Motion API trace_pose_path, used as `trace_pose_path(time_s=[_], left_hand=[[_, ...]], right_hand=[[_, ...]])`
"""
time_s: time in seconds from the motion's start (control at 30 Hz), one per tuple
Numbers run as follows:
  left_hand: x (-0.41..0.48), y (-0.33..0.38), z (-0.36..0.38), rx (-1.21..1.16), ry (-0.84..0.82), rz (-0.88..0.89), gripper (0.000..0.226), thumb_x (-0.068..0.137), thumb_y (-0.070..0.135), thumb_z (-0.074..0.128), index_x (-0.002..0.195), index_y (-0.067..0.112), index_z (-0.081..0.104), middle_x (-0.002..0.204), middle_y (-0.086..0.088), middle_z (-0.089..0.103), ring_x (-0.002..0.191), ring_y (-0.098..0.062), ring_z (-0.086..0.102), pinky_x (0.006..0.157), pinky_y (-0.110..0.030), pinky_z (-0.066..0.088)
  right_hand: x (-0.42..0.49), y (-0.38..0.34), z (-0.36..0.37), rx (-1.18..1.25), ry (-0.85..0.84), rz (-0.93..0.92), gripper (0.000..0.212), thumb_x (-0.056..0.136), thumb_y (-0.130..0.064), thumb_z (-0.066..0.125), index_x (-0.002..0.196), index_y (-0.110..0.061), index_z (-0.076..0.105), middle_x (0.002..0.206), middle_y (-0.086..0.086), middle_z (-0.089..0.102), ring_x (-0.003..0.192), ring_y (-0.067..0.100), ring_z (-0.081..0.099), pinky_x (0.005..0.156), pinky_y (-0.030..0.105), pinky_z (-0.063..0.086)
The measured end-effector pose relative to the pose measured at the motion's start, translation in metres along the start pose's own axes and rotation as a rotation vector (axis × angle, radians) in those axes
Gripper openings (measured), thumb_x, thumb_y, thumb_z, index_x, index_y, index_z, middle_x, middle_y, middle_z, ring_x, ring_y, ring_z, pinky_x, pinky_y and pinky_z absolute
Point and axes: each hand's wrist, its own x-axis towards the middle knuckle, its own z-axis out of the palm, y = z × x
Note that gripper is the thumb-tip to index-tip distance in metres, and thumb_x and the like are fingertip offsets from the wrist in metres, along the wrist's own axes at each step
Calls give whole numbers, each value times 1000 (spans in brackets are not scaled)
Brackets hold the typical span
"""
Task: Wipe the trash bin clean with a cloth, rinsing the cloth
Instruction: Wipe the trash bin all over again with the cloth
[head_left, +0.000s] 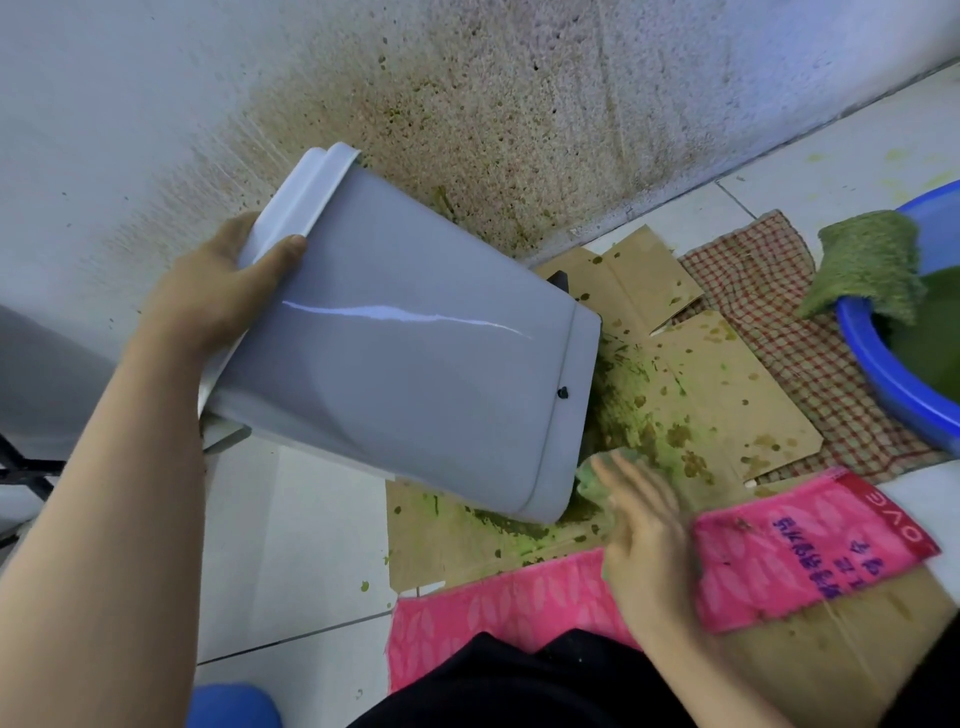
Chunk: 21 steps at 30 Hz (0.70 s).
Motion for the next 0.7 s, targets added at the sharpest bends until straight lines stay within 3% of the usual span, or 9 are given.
trace_pose_path(time_s=[0.07, 0.2, 0.43, 0.5, 0.6, 0.7], left_hand=[[1, -1, 0, -16, 2, -2, 65, 89, 68, 49, 147, 40, 39, 147, -1, 50, 133, -29, 47, 108, -44, 34], [1, 3, 1, -14, 12, 3, 58, 92, 65, 50, 145, 42, 41, 145, -1, 51, 132, -29, 48, 107, -43, 34], [-1, 6, 0, 14, 10, -1, 62, 89, 68, 48, 145, 43, 39, 148, 0, 48, 134, -31, 45, 109, -46, 33], [-2, 8, 0, 25, 12, 6, 61, 89, 68, 46, 145, 43, 39, 147, -2, 49, 133, -33, 46, 108, -47, 34], [-2, 8, 0, 37, 11, 5, 67, 85, 72, 44, 145, 43, 38, 147, -2, 50, 133, -34, 46, 109, -49, 35], [-3, 10, -1, 58, 14, 4, 71, 83, 73, 43, 146, 42, 37, 148, -3, 49, 134, -34, 45, 111, -49, 33]], right_hand=[[3, -6, 0, 15, 67, -61, 79, 69, 25, 62, 131, -23, 56, 139, -4, 54, 135, 27, 46, 108, 56, 40], [-9, -16, 16, -91, -77, -361, 67, 69, 16, 59, 127, -16, 64, 136, -2, 59, 134, 24, 44, 103, 40, 40], [-13, -12, 9, -159, -105, -240, 76, 49, 26, 74, 112, -17, 74, 122, -3, 68, 115, 22, 50, 87, 46, 50], [-8, -25, 9, -132, -51, -240, 68, 56, 23, 68, 111, -16, 74, 122, -4, 68, 115, 23, 51, 88, 46, 50], [4, -49, 18, -118, -29, -413, 50, 76, 8, 47, 113, -14, 73, 123, -1, 68, 117, 26, 52, 92, 39, 44], [6, -38, 22, -157, -70, -498, 51, 74, 12, 51, 115, -13, 71, 123, 1, 68, 114, 30, 55, 86, 41, 47]])
